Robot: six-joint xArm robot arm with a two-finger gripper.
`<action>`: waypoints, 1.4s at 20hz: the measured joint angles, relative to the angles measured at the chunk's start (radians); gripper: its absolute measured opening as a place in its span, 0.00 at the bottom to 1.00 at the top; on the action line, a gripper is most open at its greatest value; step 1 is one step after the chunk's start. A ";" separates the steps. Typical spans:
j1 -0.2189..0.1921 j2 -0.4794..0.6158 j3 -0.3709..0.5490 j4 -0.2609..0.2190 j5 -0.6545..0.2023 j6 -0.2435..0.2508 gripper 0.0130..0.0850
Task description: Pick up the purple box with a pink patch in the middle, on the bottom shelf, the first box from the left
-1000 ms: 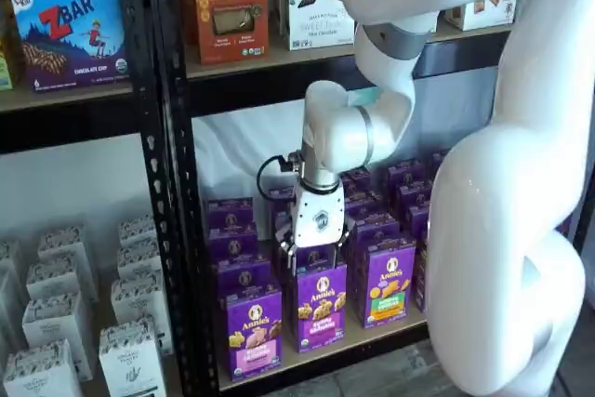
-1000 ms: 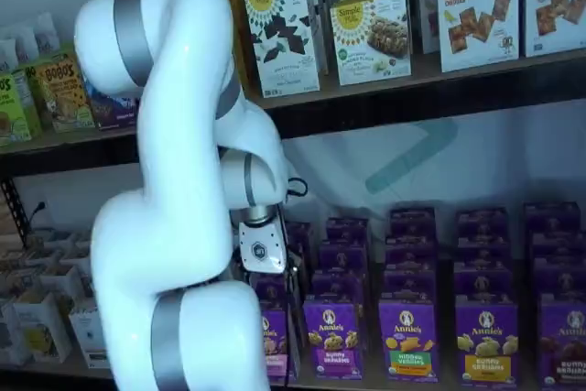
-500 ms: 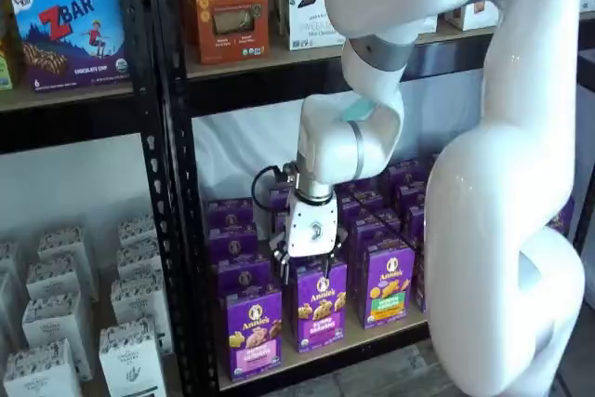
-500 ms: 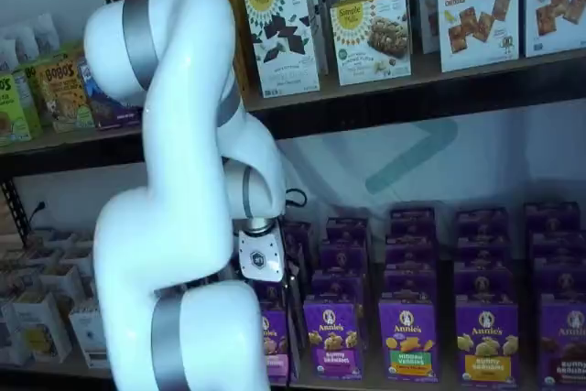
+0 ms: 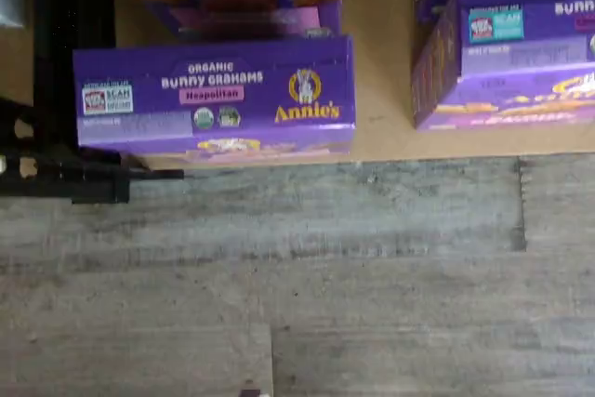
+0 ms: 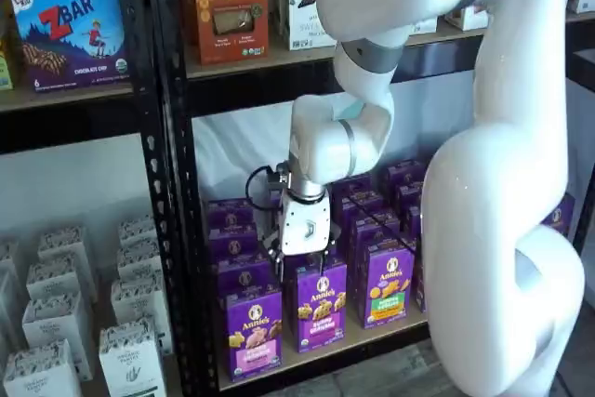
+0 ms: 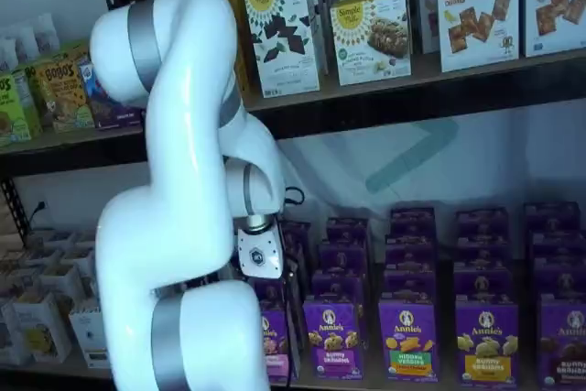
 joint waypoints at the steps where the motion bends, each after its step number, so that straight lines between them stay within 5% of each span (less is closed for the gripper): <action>1: 0.000 0.005 -0.007 -0.008 -0.002 0.008 1.00; 5: 0.003 0.026 -0.038 -0.010 0.001 0.012 1.00; 14: 0.010 0.128 -0.134 0.096 0.007 -0.079 1.00; 28: 0.021 0.306 -0.315 0.027 0.008 -0.004 1.00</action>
